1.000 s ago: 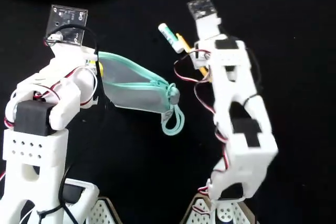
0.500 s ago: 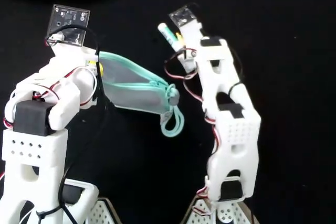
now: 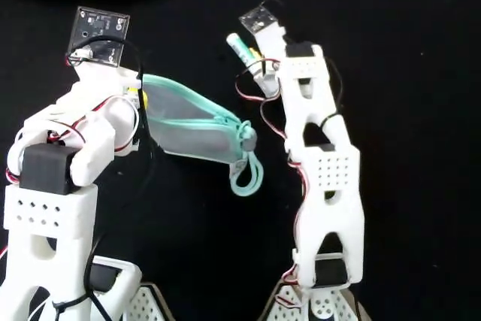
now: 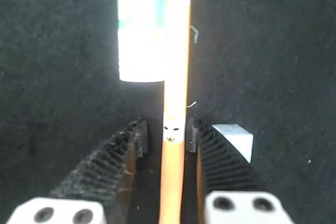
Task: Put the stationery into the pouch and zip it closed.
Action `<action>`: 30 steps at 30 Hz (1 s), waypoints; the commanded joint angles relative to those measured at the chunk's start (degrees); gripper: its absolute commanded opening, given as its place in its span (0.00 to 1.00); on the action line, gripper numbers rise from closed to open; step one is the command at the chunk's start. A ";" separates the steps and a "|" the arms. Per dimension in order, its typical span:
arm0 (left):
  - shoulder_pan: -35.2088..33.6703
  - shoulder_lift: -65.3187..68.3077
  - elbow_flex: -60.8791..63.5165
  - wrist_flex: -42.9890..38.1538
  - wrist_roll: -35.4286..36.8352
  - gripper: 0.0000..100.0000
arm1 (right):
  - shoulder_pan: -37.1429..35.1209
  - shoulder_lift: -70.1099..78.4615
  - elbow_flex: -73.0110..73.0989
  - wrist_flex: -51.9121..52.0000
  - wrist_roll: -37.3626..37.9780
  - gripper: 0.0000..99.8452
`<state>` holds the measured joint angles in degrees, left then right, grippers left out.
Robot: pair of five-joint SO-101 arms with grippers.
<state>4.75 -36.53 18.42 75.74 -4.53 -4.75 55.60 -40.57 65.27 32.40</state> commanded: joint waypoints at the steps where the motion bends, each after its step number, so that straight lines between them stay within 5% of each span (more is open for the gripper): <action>1: -0.66 5.36 1.80 3.52 -0.53 0.03 | 1.49 3.38 -7.52 6.86 4.13 0.01; 19: -0.66 5.45 1.54 3.43 -0.70 0.03 | 10.99 4.88 -54.90 36.22 -7.12 0.01; 30: -0.57 5.71 1.71 3.16 -0.62 0.03 | 22.95 -5.41 -43.74 36.04 -5.45 0.01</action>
<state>4.75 -36.44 18.42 75.74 -4.79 15.74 56.66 -84.26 100.88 26.24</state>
